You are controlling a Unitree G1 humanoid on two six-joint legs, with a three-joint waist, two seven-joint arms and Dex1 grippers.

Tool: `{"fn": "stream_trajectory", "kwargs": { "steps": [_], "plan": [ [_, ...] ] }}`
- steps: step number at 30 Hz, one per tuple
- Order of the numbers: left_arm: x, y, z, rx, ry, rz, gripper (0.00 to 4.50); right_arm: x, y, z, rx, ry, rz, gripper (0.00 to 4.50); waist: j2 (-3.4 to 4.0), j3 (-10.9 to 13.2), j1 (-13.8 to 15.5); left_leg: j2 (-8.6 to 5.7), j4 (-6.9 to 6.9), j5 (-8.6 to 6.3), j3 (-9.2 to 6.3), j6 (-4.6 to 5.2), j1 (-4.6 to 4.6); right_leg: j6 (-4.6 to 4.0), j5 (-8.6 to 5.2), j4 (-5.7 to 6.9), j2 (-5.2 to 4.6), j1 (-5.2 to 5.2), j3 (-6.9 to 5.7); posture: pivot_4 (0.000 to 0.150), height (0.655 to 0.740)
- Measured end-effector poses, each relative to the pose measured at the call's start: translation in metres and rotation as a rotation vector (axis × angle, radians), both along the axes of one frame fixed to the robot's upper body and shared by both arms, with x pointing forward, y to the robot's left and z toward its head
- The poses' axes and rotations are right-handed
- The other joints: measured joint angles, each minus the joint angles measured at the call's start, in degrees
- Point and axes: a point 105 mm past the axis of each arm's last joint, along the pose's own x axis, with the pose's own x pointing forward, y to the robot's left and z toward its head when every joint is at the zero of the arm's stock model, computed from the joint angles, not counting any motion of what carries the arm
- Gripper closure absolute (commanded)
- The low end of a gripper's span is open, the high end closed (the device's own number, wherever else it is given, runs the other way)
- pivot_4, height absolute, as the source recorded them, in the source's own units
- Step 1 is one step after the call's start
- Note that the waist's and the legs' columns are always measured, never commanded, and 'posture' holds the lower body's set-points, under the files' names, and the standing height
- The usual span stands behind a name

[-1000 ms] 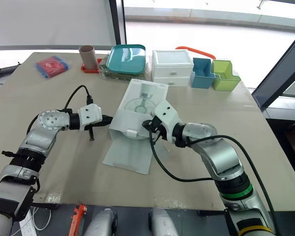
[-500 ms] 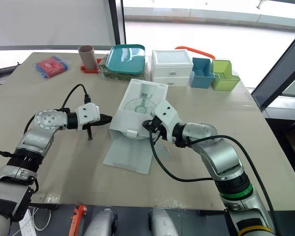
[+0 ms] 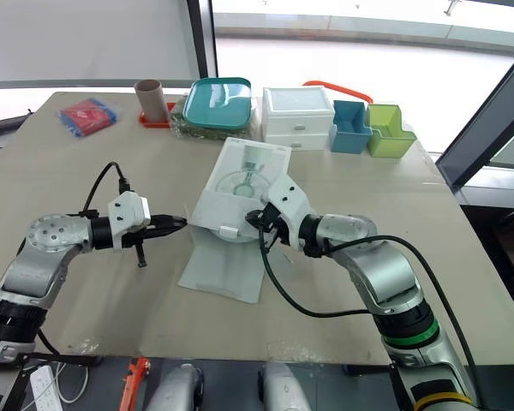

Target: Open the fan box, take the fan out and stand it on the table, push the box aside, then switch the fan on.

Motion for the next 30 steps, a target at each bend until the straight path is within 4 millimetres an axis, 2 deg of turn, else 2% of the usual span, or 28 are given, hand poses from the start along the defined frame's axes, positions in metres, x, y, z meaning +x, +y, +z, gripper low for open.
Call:
{"fn": "stream_trajectory", "kwargs": {
  "steps": [5, 9, 11, 16, 23, 28, 30],
  "plan": [
    [-0.009, 0.000, 0.005, -0.031, 0.015, 0.007, 4.50, 0.000, 0.005, 0.000, 0.001, 0.000, 0.022, 4.45, 0.00, 0.00, -0.15, 0.02, -0.01, 0.00, 0.03, 0.01, 0.01, 0.00, 0.00, 0.00, 0.01, -0.02, 0.03, 0.150, 0.7400],
    [-0.034, -0.002, 0.008, -0.109, 0.097, -0.006, 4.50, 0.001, 0.008, 0.000, -0.001, -0.001, 0.034, 4.45, 0.00, 0.00, -0.21, 0.05, -0.03, 0.00, 0.02, 0.00, 0.01, 0.00, 0.00, 0.00, 0.02, -0.01, 0.01, 0.150, 0.7400],
    [-0.039, -0.006, 0.008, -0.126, 0.112, -0.014, 4.50, 0.001, 0.008, 0.000, -0.001, 0.000, 0.038, 4.45, 0.00, 0.00, -0.11, 0.04, -0.03, 0.00, 0.02, 0.00, 0.02, 0.00, 0.00, 0.00, 0.01, 0.00, 0.02, 0.150, 0.7400],
    [-0.065, -0.022, 0.015, -0.202, 0.171, -0.070, 4.50, 0.002, 0.010, 0.000, 0.000, -0.001, 0.049, 4.45, 0.00, 0.00, -0.14, 0.05, -0.02, 0.00, 0.03, -0.01, 0.04, -0.01, 0.00, 0.00, 0.02, 0.00, 0.03, 0.150, 0.7400],
    [-0.077, -0.034, 0.013, -0.262, 0.234, -0.056, 4.50, 0.003, 0.011, -0.001, 0.002, 0.005, 0.060, 4.45, 0.00, 0.00, -0.21, 0.05, -0.02, 0.01, 0.05, -0.01, 0.06, -0.02, 0.01, 0.00, 0.03, 0.01, 0.07, 0.150, 0.7400],
    [-0.091, -0.049, 0.008, -0.316, 0.321, -0.088, 4.50, 0.003, 0.013, 0.000, 0.007, 0.006, 0.064, 4.45, 0.00, 0.00, -0.19, 0.04, -0.02, 0.01, 0.05, -0.02, 0.07, -0.02, 0.01, 0.00, 0.02, 0.02, 0.09, 0.150, 0.7400],
    [-0.096, -0.060, 0.004, -0.393, 0.392, -0.079, 4.50, 0.002, 0.013, -0.001, 0.005, 0.008, 0.067, 4.45, 0.00, 0.00, -0.17, 0.03, -0.02, 0.01, 0.05, -0.01, 0.07, -0.01, 0.01, 0.00, 0.01, 0.03, 0.09, 0.150, 0.7400]
  ]
}}
